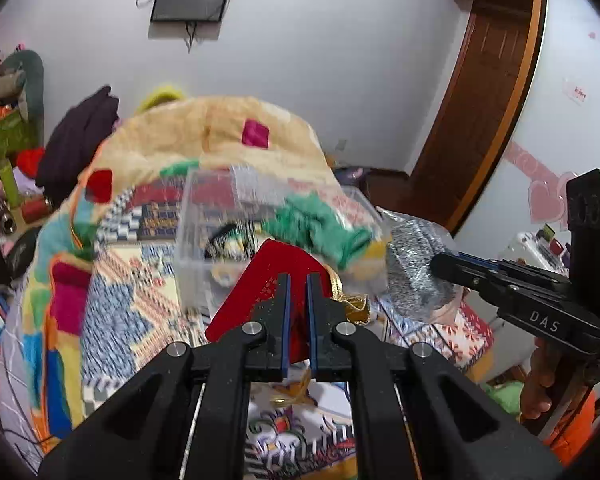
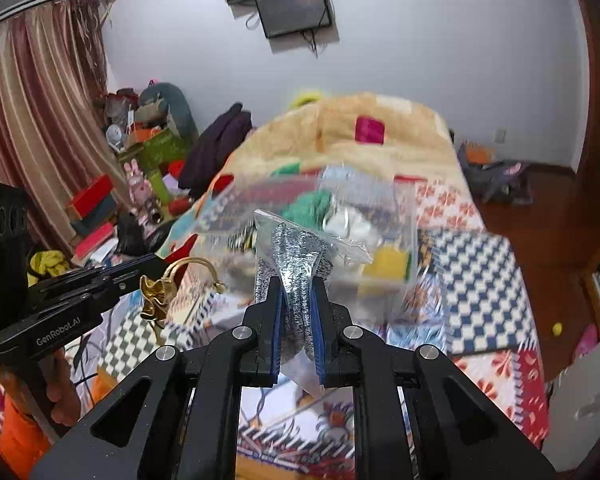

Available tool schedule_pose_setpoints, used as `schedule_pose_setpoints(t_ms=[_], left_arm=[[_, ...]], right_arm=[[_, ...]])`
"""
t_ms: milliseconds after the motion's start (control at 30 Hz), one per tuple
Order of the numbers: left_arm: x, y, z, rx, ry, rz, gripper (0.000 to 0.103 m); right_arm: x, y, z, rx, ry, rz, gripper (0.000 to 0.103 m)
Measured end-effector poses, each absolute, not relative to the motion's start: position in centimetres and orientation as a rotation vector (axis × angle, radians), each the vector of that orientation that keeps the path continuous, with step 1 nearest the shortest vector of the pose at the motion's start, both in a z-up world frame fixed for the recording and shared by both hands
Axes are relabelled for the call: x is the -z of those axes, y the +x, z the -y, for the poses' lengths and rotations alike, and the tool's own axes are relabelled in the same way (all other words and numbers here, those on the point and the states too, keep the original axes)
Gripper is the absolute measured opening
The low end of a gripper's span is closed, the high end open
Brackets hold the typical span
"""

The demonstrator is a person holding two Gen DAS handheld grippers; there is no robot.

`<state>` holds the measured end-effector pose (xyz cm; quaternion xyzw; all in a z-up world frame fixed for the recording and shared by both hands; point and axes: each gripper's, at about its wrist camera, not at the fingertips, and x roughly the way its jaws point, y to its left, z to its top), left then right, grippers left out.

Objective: Organize soft objects
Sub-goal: 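Lower the scrubber into the clear box with the right tool while the left tool drops the red pouch in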

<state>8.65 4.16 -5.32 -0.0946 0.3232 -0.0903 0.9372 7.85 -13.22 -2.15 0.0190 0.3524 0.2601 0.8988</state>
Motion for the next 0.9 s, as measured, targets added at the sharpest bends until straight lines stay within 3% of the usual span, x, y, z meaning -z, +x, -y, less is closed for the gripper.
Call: schedule_pose_setpoints(t_ms=[433, 900], left_arm=[[2.9, 13.3, -4.3, 0.159, -0.16, -0.576, 0.006], [9.1, 18.7, -3.8, 0.148, -0.162, -0.712, 0.006]], right_arm=[[1.3, 12.2, 12.1, -0.459, 0.001, -0.669, 0.012], [5.7, 15.9, 11.4, -0.405, -0.002, -0.785, 0.012]])
